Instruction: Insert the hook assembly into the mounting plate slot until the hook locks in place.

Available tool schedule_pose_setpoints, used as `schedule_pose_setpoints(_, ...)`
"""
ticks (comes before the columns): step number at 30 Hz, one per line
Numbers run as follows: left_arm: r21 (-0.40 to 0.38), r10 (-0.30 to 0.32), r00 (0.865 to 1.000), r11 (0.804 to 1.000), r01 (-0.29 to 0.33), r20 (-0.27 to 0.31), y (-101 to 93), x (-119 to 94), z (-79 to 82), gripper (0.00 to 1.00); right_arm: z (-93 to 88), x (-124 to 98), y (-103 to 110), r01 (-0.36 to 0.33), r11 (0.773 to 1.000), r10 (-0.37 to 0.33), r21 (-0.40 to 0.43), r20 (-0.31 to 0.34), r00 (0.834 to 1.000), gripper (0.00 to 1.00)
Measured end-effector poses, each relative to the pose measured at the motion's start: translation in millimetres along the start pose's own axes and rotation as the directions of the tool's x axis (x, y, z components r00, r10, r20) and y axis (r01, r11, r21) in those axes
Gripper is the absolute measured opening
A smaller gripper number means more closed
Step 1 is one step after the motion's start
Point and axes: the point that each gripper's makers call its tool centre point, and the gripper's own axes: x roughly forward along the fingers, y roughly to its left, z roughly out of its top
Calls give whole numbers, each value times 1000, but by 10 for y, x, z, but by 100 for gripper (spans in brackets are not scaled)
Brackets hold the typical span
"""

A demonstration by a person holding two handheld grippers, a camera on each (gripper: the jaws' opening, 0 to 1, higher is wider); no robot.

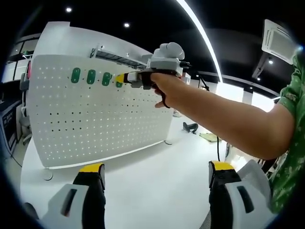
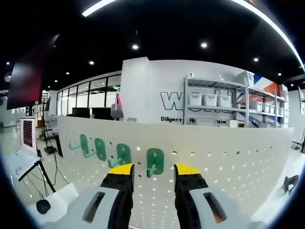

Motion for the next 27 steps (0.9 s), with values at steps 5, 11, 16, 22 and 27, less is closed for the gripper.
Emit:
schedule_pose_setpoints(5,3,4,1000,1000,-4,0,-23,-12,7,92,7,-45,23,-11,1000,11,3,5,1000,45)
schedule_pose_setpoints(11,7,14,1000,1000,-14,1,-34,-39,16,92,-7,-85,29,-35,999,35,12,8,999,54)
schedule_pose_setpoints(16,13,21,1000,1000,-21,1,-64,-52,32,92,-35,-128,7,-54,998,54,21,3,999,57)
schedule_pose_setpoints(22,24,30,1000,999,-30,6,-110,-66,69,92,4,-208,9,-79,997,79,22,13,997,59)
schedule_pose_setpoints(27,35,44,999,998,-44,11,-140,-90,104,93,35,-323,8,-96,995,96,23,22,995,60)
